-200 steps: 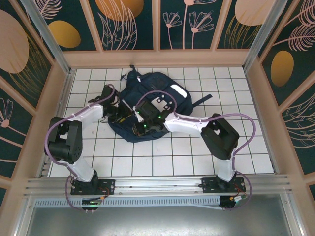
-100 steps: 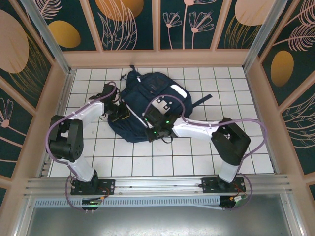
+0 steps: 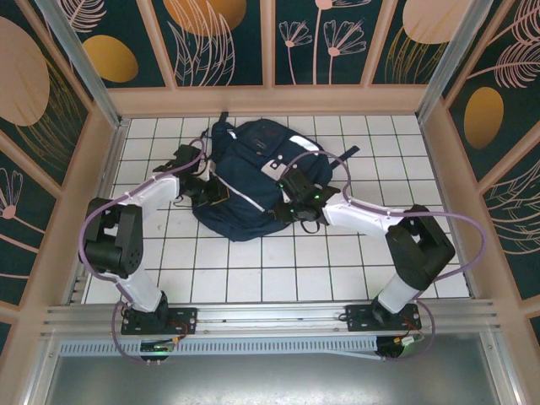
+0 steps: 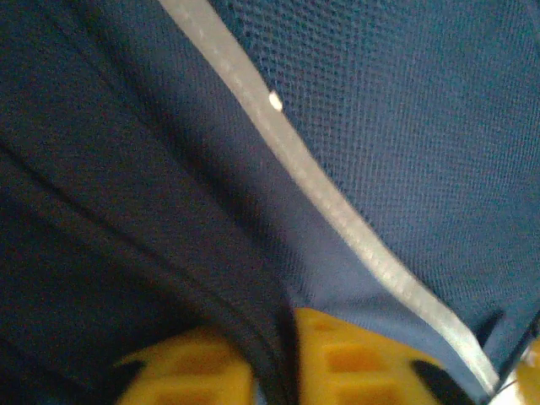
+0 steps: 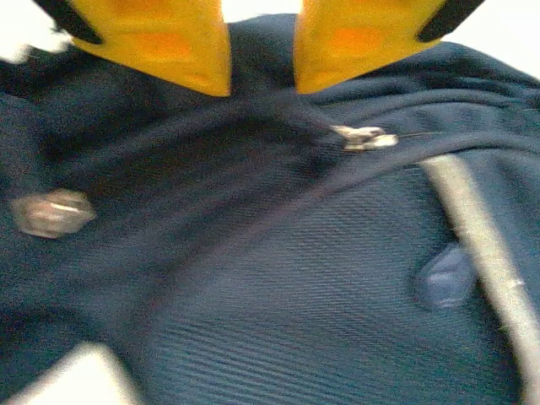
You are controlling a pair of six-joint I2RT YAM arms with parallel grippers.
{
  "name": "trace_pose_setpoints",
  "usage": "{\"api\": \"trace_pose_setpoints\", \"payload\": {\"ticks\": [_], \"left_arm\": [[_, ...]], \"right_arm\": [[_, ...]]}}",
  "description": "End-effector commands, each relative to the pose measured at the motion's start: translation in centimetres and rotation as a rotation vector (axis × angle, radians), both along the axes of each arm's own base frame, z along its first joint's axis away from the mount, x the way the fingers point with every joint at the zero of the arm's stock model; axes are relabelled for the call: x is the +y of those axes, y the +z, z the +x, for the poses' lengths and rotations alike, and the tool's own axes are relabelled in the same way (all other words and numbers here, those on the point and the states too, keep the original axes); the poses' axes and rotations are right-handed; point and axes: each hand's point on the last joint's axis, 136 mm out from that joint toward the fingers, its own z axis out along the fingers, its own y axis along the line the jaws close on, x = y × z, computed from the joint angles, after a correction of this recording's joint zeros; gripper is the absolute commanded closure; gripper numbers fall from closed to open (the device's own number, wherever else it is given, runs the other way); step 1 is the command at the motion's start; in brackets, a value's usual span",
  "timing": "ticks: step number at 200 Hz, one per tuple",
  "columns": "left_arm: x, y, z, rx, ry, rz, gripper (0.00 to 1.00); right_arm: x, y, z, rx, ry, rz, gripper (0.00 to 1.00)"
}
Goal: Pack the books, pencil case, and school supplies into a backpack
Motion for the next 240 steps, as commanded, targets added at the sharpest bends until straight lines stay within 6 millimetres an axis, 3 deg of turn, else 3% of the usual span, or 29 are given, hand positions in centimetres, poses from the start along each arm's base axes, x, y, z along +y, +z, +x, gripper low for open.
{"api": "trace_pose_setpoints", "payload": {"ticks": [1,6,13,17,20,22,23,24,27,40,59,73,91,116,127,141,155,174,201,240], "left_arm": [[1.9,3.6,-0.4,-0.118,-0.022,0.034,0.67],[2.0,4.8,-0.2,-0.161,-0.023,0.037,0.66],[2.3,6.7,0.1,-0.226,-0.018,0.05,0.63],[2.6,7.8,0.3,-0.263,-0.013,0.061,0.61],[2.8,8.5,0.4,-0.289,-0.008,0.069,0.48],[2.9,9.1,0.4,-0.311,-0.005,0.074,0.38],[2.9,9.4,0.5,-0.321,-0.003,0.076,0.27],[3.1,9.6,0.5,-0.328,0.0,0.082,0.08],[3.3,10.4,0.6,-0.358,0.009,0.091,0.02],[5.2,13.5,1.2,-0.486,0.089,0.163,0.01],[7.1,16.8,1.1,-0.7,0.125,0.251,0.01],[8.4,16.8,0.2,-0.826,0.144,0.317,0.01],[10.5,15.9,-0.8,-0.958,0.187,0.439,0.01],[13.2,13.2,-1.6,-1.061,0.244,0.616,0.01],[13.1,11.8,-1.7,-1.108,0.197,0.659,0.01],[13.9,10.6,-1.7,-1.122,0.267,0.67,0.01],[13.7,9.2,-1.3,-1.123,0.265,0.657,0.01],[12.6,8.0,-0.6,-1.145,0.236,0.605,0.01],[12.4,7.7,0.2,-1.183,0.231,0.611,0.01],[13.5,7.3,1.4,-1.194,0.243,0.673,0.01]], "right_arm": [[-4.6,1.1,0.1,-0.057,-0.106,-0.088,0.65],[-4.8,2.0,0.1,-0.087,-0.11,-0.07,0.61],[-5.1,3.4,0.2,-0.135,-0.122,-0.047,0.47],[-5.3,4.4,0.3,-0.168,-0.13,-0.03,0.32],[-5.6,5.2,0.4,-0.194,-0.135,-0.019,0.08],[-5.7,5.7,0.4,-0.213,-0.14,-0.01,0.03],[-5.7,6.0,0.4,-0.222,-0.141,-0.006,0.02],[-5.8,6.3,0.5,-0.232,-0.143,-0.002,0.01],[-6.1,7.2,0.5,-0.263,-0.15,0.009,0.01],[-7.8,11.0,0.9,-0.402,-0.209,0.05,0.01],[-11.7,16.5,1.3,-0.612,-0.331,0.099,0.01],[-14.9,19.2,1.1,-0.75,-0.411,0.131,0.01],[-18.1,20.9,0.4,-0.912,-0.436,0.153,0.01],[-21.9,19.7,-0.6,-1.093,-0.477,0.117,0.01],[-23.4,17.3,-0.8,-1.118,-0.5,0.075,0.01],[-26.1,13.9,-0.7,-1.082,-0.602,0.066,0.01],[-26.3,10.7,-0.6,-1.025,-0.536,0.08,0.01],[-27.6,7.9,-1.0,-1.016,-0.569,0.124,0.01],[-28.7,8.0,-0.1,-1.038,-0.576,0.128,0.01],[-29.6,8.4,3.4,-1.047,-0.565,0.18,0.01]]}}
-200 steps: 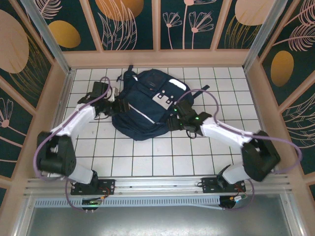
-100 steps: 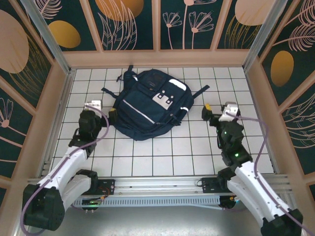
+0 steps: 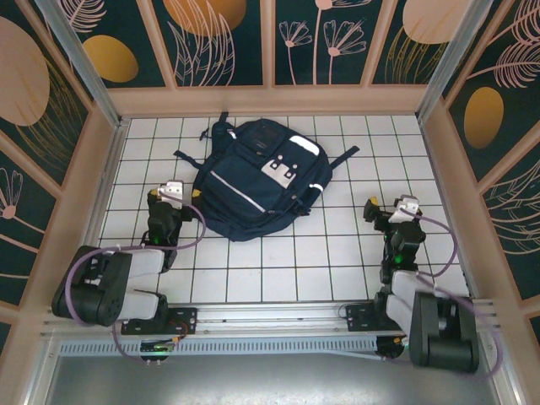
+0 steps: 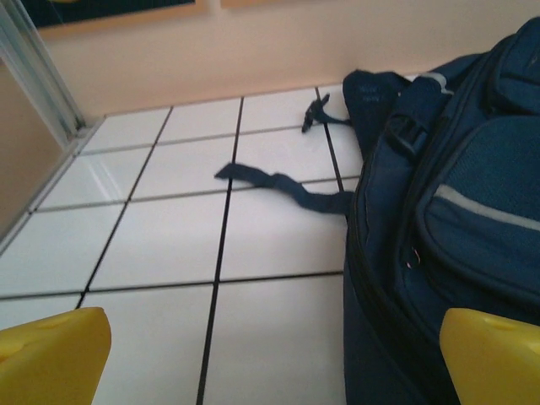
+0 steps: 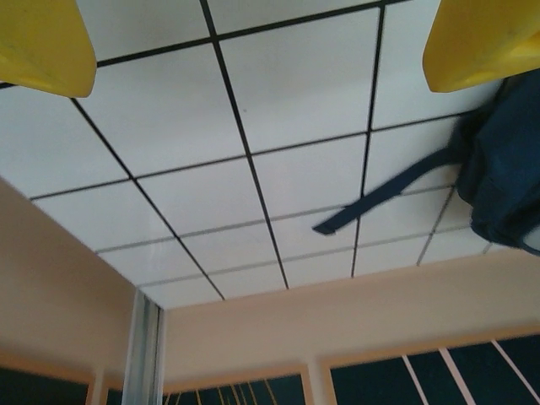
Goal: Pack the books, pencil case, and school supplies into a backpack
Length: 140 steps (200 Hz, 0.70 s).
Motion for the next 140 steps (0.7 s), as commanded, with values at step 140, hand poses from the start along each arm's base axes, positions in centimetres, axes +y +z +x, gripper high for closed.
{"api": "trace_pose_setpoints", "payload": {"ticks": [140], "left_arm": [[3.4,2.0,1.7,-0.144,-0.018,-0.161,0.01]], "right_arm": [[1.3,0.9,6.6,-0.073,-0.003,-0.003,0.01]]}}
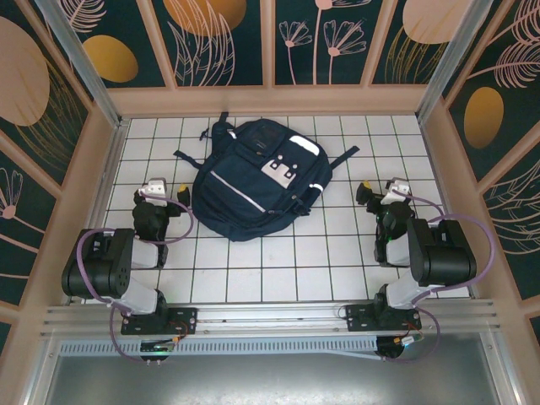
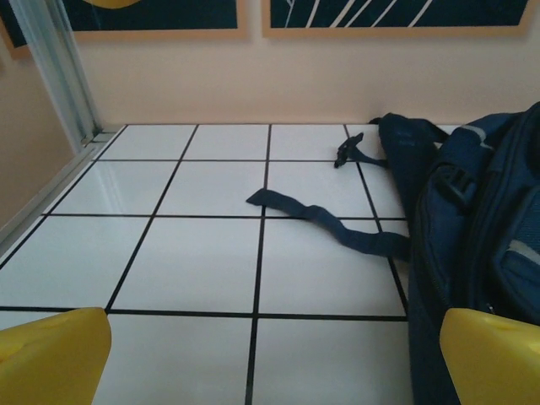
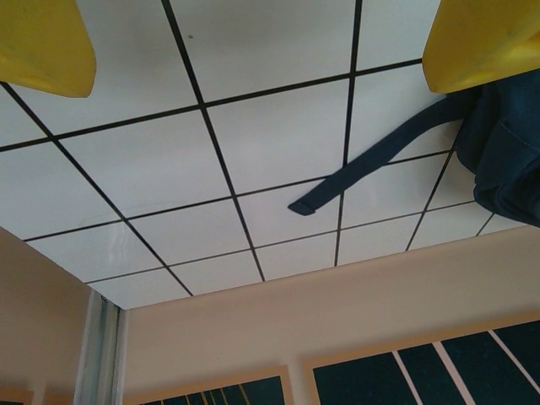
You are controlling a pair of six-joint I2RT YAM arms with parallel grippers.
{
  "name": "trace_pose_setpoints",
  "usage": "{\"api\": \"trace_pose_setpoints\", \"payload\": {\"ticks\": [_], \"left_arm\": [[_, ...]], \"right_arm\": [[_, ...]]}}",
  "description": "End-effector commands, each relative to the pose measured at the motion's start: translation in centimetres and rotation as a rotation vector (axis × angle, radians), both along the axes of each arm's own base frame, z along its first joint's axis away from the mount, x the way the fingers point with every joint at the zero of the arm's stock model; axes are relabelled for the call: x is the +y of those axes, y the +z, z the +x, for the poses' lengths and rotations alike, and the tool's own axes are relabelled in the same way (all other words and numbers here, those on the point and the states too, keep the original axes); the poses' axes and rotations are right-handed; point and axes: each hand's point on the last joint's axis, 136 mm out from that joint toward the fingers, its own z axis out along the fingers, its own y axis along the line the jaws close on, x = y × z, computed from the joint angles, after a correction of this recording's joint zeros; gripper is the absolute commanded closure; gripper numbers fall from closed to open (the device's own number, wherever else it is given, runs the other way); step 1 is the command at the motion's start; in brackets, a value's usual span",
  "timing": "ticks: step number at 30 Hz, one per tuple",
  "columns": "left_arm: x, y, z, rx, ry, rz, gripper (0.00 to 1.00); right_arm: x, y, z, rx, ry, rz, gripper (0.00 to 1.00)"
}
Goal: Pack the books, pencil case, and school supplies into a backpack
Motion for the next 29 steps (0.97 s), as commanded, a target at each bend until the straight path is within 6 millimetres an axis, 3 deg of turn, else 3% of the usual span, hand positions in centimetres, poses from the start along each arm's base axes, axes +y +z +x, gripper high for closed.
{"api": "trace_pose_setpoints", "payload": {"ticks": [1,8,29], "left_arm": [[-0.4,2.0,0.6,-0.076,-0.028,-0.029,0.01],[0.9,2.1,0.8,-0.07,0.05,-0.046,0.01],[1.0,2.0,0.8,-0.069,0.051,-0.045,0.01]], "right_arm": [[-0.2,1.3,0.5,-0.044,-0.026,-0.036,0.01],[-0.1,1.4,0.6,-0.047,-0.022,-0.036,0.01],[0.4,1.2,0.8,-0.037,0.024,-0.038,0.01]]}}
